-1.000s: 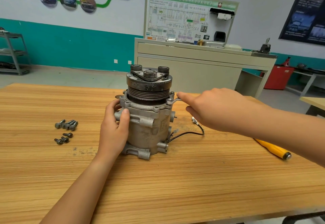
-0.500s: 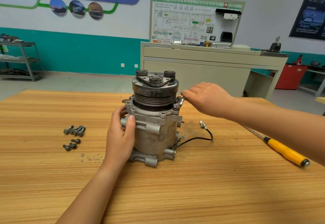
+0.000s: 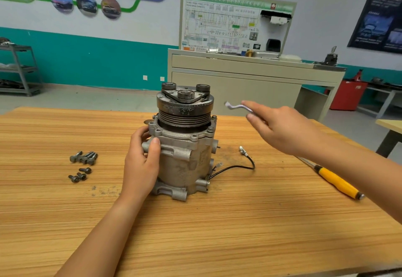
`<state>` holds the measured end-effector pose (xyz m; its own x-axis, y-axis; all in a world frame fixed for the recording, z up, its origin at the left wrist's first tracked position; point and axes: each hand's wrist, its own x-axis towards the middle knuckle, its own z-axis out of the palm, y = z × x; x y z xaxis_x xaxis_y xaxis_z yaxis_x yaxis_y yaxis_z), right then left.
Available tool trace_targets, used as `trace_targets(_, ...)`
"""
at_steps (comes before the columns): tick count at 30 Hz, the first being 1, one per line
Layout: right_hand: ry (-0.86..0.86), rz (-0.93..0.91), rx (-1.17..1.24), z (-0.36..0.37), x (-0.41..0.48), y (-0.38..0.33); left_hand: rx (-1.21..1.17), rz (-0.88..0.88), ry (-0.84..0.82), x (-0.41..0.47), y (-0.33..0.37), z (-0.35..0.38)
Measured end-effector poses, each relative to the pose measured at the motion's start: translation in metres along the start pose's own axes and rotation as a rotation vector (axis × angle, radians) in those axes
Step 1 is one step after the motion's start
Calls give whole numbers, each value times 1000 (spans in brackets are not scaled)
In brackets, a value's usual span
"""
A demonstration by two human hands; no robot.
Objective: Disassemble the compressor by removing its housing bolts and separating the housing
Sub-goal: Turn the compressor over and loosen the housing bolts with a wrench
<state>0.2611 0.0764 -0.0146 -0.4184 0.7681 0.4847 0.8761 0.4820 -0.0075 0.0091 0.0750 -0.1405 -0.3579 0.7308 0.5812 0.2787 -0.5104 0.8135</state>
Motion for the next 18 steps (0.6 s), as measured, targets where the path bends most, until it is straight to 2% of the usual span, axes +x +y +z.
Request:
trace_targets(4, -142, -13, -65, -8, -13, -15, -5, -1, 5, 0, 1, 1)
trace_targets(11, -214, -80, -241, -10, -13, -30, -8, -1, 5, -1, 1, 0)
trace_targets(15, -334, -56, -260, -13, -14, -35, -13, -3, 2, 1, 0, 1)
trace_targets(18, -313, -80, -270, -17, -13, -35, -12, -8, -1, 1, -1, 1)
